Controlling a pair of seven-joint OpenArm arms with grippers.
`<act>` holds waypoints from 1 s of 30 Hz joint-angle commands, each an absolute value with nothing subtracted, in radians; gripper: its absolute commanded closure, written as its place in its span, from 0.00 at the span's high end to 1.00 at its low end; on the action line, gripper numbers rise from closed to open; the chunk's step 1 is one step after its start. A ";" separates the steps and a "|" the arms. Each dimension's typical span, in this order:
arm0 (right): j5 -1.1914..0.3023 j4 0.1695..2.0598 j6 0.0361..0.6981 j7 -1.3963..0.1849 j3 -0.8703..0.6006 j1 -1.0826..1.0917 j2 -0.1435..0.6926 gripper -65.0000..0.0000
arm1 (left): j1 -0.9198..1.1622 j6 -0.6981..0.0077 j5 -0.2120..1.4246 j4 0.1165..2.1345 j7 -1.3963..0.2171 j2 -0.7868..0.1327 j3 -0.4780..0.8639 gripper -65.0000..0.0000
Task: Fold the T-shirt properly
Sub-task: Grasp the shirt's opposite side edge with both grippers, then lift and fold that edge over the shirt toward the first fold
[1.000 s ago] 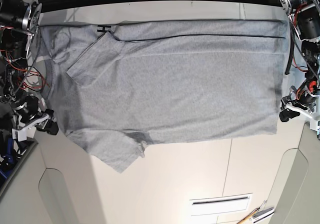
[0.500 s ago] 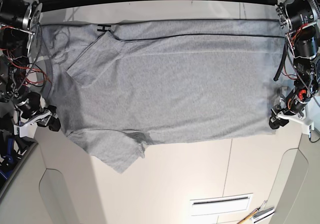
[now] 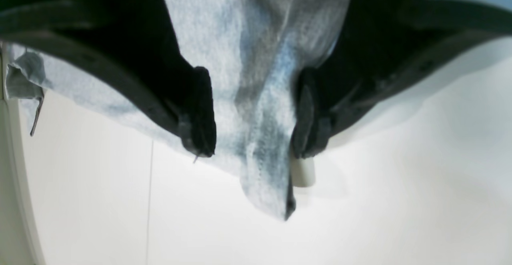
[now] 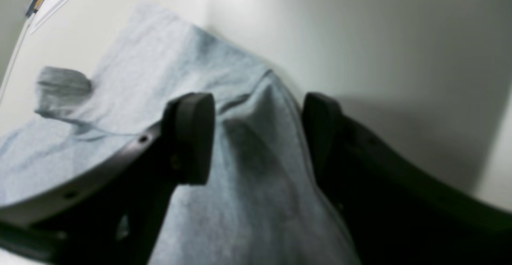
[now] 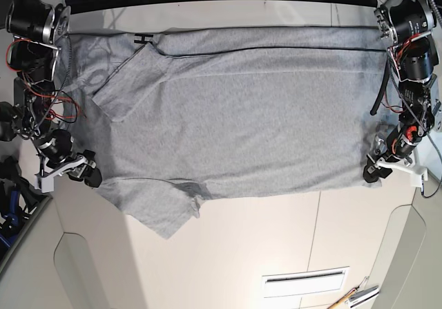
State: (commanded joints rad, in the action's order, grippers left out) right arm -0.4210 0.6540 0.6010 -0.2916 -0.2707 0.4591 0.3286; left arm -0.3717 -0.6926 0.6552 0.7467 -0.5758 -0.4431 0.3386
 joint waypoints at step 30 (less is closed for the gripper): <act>-0.413 1.061 0.599 -0.389 -0.167 0.329 0.419 0.00 | -0.296 -0.698 0.677 1.099 -0.716 -0.519 0.339 0.00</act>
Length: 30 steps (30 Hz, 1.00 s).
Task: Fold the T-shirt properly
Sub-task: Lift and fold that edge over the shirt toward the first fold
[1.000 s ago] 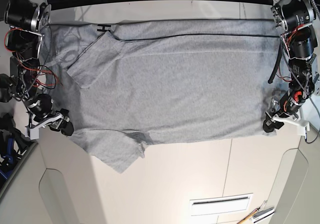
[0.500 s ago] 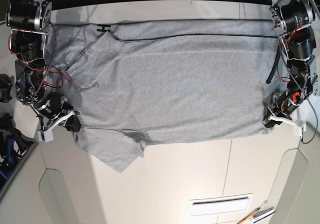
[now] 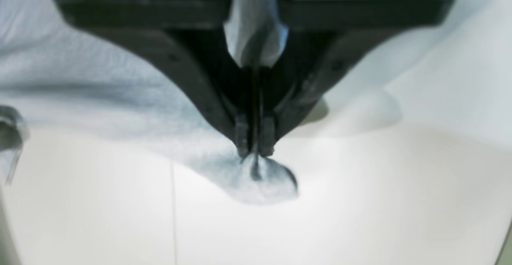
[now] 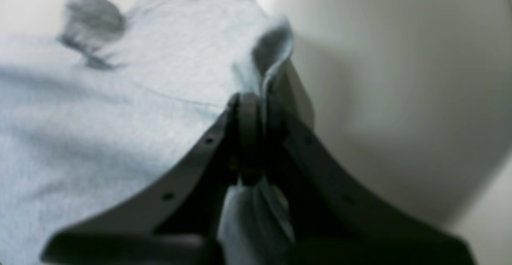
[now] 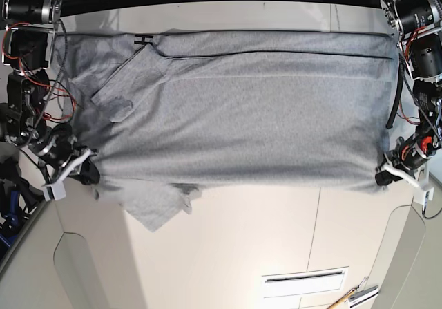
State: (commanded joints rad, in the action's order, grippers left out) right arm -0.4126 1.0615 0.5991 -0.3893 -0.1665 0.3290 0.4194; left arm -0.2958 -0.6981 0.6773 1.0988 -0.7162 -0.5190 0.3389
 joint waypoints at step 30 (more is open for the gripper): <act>-0.667 1.251 0.603 -0.480 -0.421 -0.029 0.501 0.00 | 0.109 -0.698 0.797 1.520 -0.918 -0.566 0.348 0.00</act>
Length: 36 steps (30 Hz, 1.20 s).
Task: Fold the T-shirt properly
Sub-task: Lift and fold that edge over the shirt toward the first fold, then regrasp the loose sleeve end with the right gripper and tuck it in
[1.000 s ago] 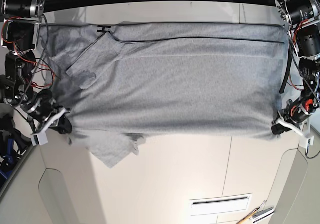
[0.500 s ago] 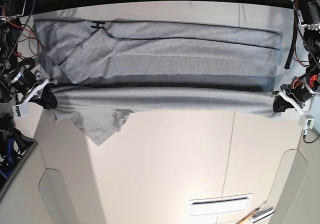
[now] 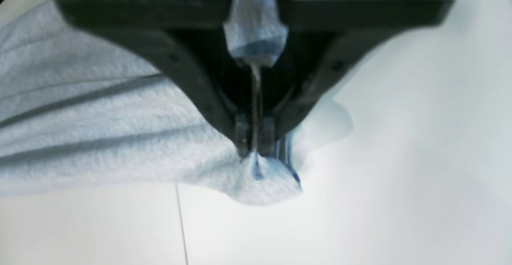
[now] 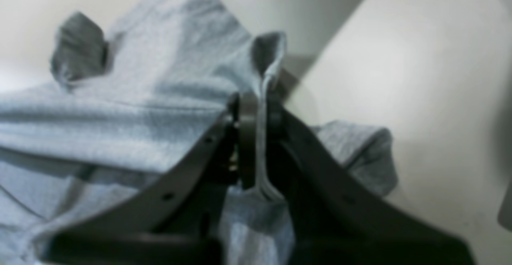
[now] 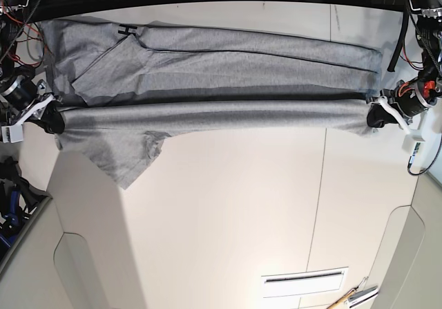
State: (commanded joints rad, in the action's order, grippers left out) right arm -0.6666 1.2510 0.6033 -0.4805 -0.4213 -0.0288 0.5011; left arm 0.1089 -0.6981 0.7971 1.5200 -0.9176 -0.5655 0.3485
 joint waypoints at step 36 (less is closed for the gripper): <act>-0.608 1.250 0.579 -0.459 -0.488 0.119 0.414 0.46 | 0.186 -0.698 0.883 1.530 -0.968 -0.559 0.348 0.00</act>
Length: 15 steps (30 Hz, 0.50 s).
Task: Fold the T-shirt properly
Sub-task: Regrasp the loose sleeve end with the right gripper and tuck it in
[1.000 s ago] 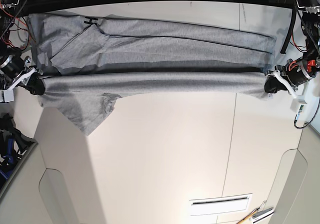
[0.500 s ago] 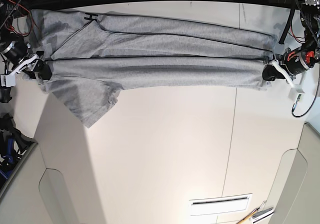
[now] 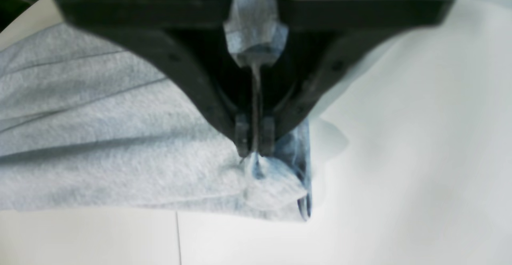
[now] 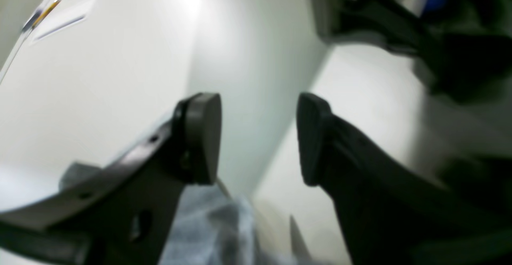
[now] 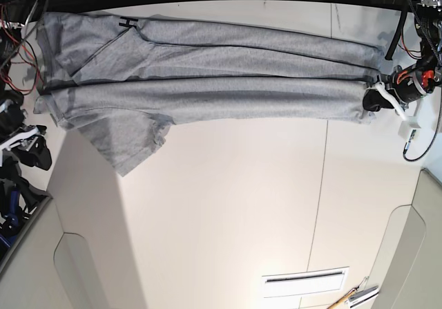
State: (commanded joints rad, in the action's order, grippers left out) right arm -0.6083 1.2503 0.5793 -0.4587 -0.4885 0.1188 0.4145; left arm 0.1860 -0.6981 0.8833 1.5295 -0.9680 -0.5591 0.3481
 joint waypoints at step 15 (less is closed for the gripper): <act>-0.507 1.011 0.588 -0.443 -0.141 0.257 0.289 0.61 | 0.186 -0.698 0.916 1.530 -0.969 -0.519 0.348 0.00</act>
State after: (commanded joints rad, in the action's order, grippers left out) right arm -0.5072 1.0107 0.5880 -0.4435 -0.1413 0.2565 0.2890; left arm 0.1860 -0.6981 0.9165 1.5295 -0.9688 -0.5190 0.3481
